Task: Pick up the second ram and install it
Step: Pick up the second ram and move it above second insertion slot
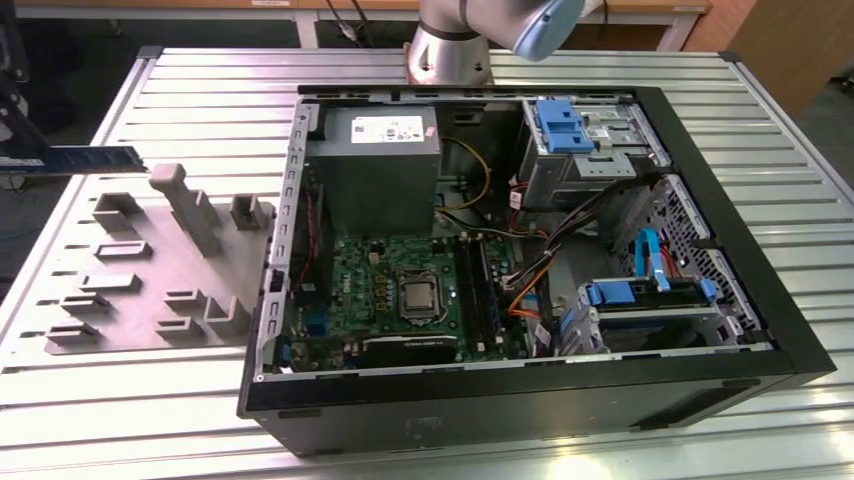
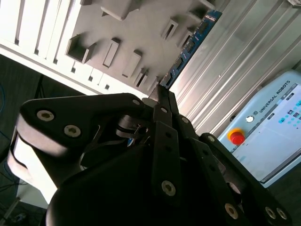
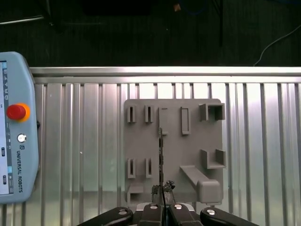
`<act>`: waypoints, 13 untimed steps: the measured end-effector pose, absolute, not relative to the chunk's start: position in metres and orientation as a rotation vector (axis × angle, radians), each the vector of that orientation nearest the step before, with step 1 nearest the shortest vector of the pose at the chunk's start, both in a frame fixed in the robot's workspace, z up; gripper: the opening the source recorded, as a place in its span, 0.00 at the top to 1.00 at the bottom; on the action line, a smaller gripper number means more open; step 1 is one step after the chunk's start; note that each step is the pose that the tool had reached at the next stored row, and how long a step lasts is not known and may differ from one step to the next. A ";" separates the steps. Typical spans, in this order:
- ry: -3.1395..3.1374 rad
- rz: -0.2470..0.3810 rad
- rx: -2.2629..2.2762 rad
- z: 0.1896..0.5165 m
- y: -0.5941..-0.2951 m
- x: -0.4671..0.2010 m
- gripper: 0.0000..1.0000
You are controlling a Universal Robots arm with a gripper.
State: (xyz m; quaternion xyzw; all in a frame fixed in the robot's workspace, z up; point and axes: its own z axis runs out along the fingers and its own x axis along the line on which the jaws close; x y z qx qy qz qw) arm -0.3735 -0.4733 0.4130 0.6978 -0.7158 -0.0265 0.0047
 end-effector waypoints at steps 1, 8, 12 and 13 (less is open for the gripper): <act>-2.242 -0.083 2.186 0.413 -0.473 -0.371 0.89; -2.242 -0.083 2.186 0.413 -0.473 -0.357 0.89; -2.242 -0.083 2.186 0.413 -0.473 -0.349 0.89; -2.242 -0.083 2.186 0.413 -0.473 -0.347 0.89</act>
